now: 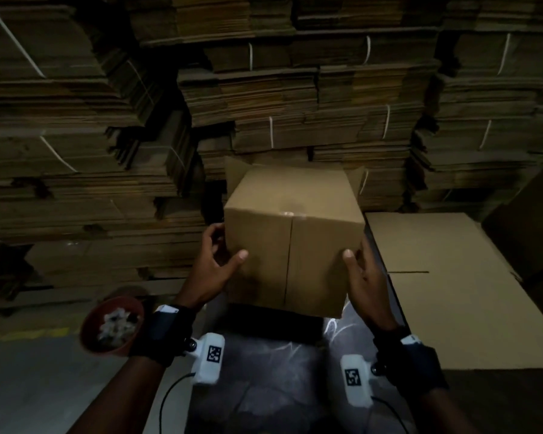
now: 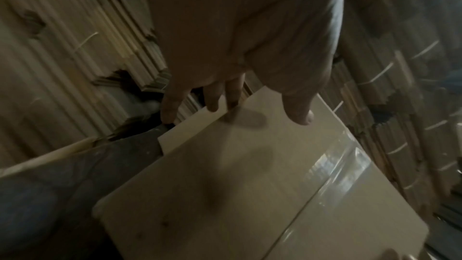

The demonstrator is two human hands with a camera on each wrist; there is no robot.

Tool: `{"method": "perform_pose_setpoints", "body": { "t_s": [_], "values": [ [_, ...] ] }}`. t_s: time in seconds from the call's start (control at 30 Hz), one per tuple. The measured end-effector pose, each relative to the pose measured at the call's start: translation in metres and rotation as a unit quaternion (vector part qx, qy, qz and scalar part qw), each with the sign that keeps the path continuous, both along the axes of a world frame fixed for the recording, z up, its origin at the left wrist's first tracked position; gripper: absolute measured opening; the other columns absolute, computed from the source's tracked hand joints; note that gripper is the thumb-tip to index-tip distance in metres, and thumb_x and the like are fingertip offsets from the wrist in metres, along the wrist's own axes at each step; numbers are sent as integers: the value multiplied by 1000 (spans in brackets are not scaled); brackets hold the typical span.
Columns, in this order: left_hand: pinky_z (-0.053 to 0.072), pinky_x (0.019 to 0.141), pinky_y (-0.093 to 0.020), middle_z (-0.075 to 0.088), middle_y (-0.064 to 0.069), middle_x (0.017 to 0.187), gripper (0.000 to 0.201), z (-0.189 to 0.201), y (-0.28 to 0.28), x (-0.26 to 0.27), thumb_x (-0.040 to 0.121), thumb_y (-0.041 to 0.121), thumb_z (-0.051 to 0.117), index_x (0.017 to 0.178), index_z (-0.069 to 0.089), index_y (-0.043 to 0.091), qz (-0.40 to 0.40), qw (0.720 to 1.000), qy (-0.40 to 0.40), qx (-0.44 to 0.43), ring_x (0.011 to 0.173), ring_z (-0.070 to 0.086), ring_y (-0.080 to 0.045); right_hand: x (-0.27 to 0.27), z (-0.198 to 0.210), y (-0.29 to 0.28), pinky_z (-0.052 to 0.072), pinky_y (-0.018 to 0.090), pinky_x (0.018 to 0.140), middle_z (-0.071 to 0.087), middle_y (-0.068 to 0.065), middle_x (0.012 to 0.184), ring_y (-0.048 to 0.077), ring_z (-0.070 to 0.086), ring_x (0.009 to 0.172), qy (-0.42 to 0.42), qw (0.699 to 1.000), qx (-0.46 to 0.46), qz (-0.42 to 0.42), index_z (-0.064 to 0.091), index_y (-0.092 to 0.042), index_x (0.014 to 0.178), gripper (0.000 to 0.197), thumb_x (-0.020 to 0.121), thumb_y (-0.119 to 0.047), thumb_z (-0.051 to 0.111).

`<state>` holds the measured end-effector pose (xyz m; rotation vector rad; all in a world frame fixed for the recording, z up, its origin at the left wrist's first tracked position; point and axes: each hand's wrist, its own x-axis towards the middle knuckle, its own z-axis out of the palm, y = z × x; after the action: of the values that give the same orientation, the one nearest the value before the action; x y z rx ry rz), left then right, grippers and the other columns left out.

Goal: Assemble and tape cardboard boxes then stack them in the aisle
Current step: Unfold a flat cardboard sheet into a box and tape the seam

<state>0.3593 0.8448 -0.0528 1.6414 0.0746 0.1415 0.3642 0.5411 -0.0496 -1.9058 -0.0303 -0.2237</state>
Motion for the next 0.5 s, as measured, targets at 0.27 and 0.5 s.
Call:
{"method": "perform_pose_setpoints", "body": {
  "t_s": [0.27,0.5],
  "values": [
    [48,92,-15,53,5,141,62,53,3,-5,93,22,69,146,36,15,-10,997,-80,16,122,57,5,8,53,-7,52,34,102,68,-10,127,7,62,121,-46,993,104,41,46,-41,125,40,101,-12,60],
    [45,84,-8,53,31,130,69,112,8,-15,95,40,59,155,26,32,-47,996,-74,-19,112,56,16,17,101,-17,48,22,104,56,-6,145,8,56,130,-72,985,107,113,38,-18,152,61,97,-19,64]
  ]
}}
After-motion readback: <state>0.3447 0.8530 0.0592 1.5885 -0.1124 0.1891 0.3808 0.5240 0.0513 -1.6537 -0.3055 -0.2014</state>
